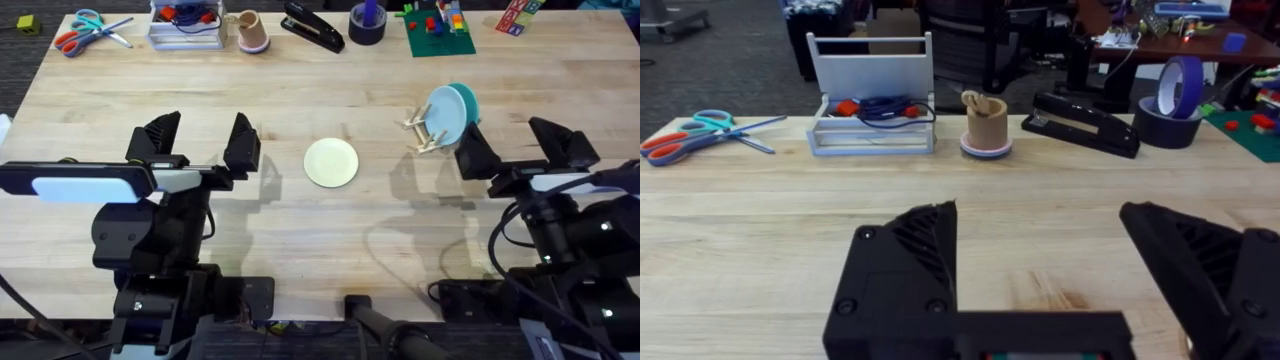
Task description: Pick up the plates from the table one by one and place each into a slot on the dish rack.
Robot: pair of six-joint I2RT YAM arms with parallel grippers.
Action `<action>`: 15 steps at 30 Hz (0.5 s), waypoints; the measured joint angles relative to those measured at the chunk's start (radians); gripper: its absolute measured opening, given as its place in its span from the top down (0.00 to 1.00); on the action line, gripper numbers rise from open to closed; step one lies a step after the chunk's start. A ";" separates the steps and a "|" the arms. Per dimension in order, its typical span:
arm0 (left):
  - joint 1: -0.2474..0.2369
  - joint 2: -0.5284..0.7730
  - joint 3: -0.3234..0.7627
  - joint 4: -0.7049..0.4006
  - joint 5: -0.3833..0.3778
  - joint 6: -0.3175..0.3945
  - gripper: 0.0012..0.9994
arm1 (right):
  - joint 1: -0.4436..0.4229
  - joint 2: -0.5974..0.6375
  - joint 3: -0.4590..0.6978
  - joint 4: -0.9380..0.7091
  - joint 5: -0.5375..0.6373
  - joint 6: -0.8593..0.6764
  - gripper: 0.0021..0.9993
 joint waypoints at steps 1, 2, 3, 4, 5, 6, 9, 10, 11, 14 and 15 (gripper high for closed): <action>0.000 0.000 0.000 0.000 0.000 0.000 0.01 | 0.000 0.000 0.000 0.000 0.000 0.000 0.01; 0.000 0.000 0.000 0.000 0.000 0.000 0.01 | 0.000 0.000 0.000 0.001 0.000 0.000 0.01; 0.000 0.000 0.000 0.000 0.000 0.000 0.01 | 0.000 0.000 0.000 0.002 0.000 0.000 0.01; 0.000 0.000 0.000 0.000 0.000 0.000 0.01 | 0.000 0.000 0.000 0.002 0.000 0.001 0.01; 0.000 0.000 0.000 0.000 0.000 0.000 0.01 | 0.000 0.000 0.000 0.003 0.000 0.003 0.01; 0.000 0.000 0.000 0.001 0.000 0.000 0.01 | 0.000 0.000 0.000 0.003 0.000 0.004 0.01; 0.000 0.000 0.000 0.015 0.000 0.000 0.01 | 0.000 0.000 0.000 0.004 0.000 0.007 0.01; 0.000 0.000 0.000 0.021 0.000 0.000 0.01 | 0.000 0.000 0.000 0.010 0.000 0.008 0.01; 0.000 0.000 0.000 0.024 0.000 0.000 0.01 | 0.000 0.000 -0.002 0.026 0.000 0.009 0.01; 0.000 0.000 0.001 0.024 0.000 0.000 0.01 | 0.000 0.002 -0.002 0.156 -0.001 0.011 0.01; 0.000 0.000 0.003 0.022 0.000 0.000 0.01 | 0.000 0.002 -0.002 0.213 -0.001 0.011 0.01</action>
